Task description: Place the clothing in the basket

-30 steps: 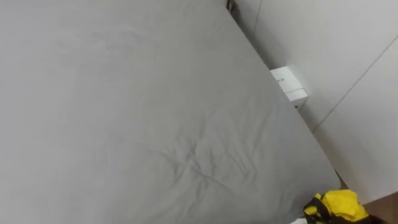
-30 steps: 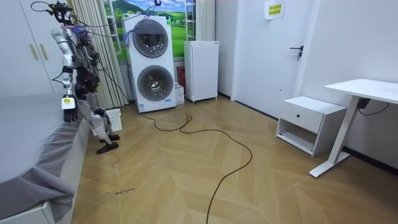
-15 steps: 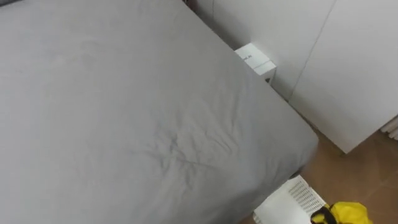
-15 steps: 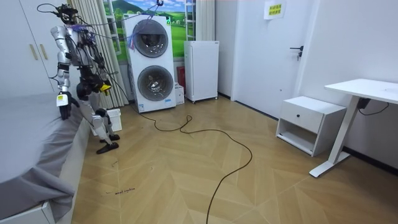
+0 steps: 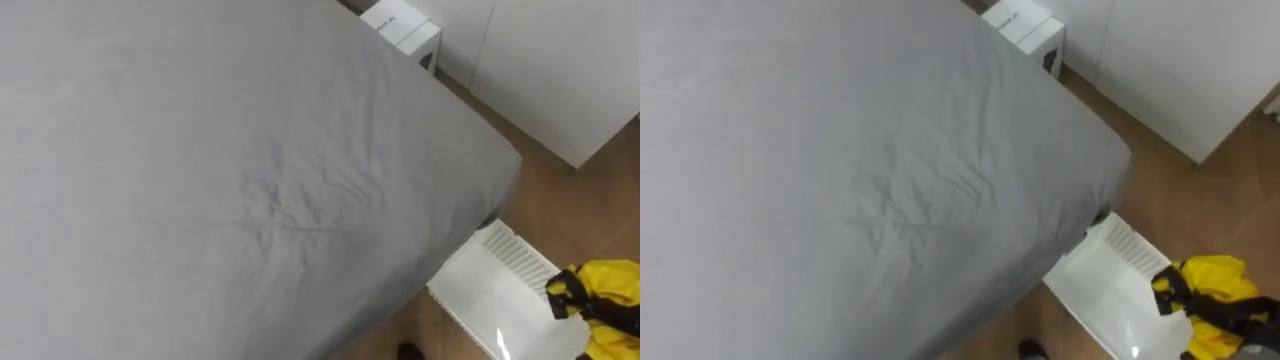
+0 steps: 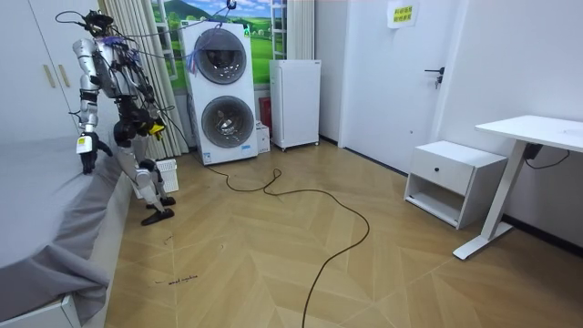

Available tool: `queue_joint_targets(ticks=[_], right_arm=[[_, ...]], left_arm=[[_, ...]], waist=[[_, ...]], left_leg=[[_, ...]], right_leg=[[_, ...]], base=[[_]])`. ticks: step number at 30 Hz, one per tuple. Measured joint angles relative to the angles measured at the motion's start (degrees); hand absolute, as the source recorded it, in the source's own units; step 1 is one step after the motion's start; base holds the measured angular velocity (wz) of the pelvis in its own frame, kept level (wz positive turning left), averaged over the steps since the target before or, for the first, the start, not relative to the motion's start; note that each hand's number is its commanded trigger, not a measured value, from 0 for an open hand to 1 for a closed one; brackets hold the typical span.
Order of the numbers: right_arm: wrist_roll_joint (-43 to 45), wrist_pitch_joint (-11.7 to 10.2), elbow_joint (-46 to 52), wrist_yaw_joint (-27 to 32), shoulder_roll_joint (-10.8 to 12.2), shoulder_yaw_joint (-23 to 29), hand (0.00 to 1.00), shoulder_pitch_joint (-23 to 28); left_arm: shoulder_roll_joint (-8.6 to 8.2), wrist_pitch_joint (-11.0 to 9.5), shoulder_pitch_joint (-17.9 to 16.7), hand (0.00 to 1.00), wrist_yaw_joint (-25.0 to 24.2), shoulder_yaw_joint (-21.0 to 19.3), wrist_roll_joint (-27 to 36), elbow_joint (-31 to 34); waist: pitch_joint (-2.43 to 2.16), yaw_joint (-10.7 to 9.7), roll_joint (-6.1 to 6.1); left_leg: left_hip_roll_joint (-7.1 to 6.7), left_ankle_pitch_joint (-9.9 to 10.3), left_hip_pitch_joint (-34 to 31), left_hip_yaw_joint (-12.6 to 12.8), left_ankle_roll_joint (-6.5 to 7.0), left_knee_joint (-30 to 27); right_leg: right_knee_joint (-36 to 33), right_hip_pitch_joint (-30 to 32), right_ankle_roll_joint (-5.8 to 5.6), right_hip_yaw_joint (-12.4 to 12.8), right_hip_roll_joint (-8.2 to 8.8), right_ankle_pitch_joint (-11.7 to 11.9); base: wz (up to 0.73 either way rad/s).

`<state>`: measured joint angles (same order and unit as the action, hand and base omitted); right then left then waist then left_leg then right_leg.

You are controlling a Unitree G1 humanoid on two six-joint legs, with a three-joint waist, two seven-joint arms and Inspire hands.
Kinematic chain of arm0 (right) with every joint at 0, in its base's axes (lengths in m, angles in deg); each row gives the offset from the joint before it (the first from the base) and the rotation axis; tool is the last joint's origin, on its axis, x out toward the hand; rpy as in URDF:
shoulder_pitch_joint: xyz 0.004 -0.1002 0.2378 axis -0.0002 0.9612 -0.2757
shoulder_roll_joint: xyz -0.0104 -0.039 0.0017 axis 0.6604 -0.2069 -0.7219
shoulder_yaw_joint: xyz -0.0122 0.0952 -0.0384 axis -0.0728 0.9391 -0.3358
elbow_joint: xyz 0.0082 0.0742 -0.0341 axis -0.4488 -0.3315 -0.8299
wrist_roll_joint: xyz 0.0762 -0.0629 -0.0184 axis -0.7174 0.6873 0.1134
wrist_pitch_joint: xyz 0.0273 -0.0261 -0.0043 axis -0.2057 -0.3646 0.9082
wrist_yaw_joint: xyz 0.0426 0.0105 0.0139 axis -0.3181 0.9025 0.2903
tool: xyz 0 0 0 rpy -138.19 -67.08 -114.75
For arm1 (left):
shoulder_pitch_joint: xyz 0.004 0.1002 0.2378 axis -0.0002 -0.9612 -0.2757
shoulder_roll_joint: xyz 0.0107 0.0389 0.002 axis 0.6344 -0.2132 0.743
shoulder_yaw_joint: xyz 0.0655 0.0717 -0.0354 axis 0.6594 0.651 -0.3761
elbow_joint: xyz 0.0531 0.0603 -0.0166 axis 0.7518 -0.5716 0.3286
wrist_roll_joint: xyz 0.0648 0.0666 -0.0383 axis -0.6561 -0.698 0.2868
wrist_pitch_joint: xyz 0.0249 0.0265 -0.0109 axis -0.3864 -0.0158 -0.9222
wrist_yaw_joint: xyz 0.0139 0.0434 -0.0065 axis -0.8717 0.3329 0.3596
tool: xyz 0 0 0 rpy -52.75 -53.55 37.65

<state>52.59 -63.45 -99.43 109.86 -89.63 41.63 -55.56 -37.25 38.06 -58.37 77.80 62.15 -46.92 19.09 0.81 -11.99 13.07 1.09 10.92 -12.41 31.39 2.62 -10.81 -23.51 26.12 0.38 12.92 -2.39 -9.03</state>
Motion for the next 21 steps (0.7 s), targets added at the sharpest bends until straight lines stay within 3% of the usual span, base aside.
queue_joint_targets(ticks=[5, 14, 17, 21], right_arm=[[-0.51, -1.06, -2.31, 0.79, -0.48, -0.01, 0.00, -1.64], [-2.32, -2.27, -4.45, 0.66, -2.85, -0.19, 0.00, -2.39], [-2.33, -2.31, -4.44, 0.60, -2.91, -0.65, 0.00, -1.69], [-2.88, -2.64, -4.41, 0.58, -2.89, -0.47, 0.00, -0.02]], left_arm=[[0.07, -2.80, 1.49, 0.00, -0.09, 1.11, -0.03, -0.20], [0.14, -3.36, 2.47, 0.00, -0.26, 1.23, -0.02, -0.01], [0.25, -3.67, 1.43, 0.00, -0.26, 2.26, 0.21, 0.64], [0.62, -4.04, 0.90, 0.00, -0.75, 2.30, 1.27, 1.03]], waist=[[0.07, 0.50, 0.06], [0.08, 1.31, 0.20], [0.30, 1.24, -0.17], [0.39, 0.31, -0.73]], left_leg=[[-0.48, -0.21, -1.84, -0.11, 0.31, -0.52], [-0.62, -0.25, -2.34, -0.57, 0.39, -0.53], [-0.63, -0.26, -2.27, -0.85, 0.39, -0.63], [-0.83, -0.27, -1.76, -3.35, 0.37, -1.18]], right_leg=[[-2.20, 2.56, 0.03, 0.01, 0.40, -0.70], [-2.46, 2.97, 0.01, -0.42, 0.38, -1.14], [-2.52, 2.84, 0.11, -0.55, 0.75, -1.33], [-2.50, 1.47, 0.27, -2.09, 1.40, -2.06]], base=[[0.04], [0.03], [0.03], [0.18]])
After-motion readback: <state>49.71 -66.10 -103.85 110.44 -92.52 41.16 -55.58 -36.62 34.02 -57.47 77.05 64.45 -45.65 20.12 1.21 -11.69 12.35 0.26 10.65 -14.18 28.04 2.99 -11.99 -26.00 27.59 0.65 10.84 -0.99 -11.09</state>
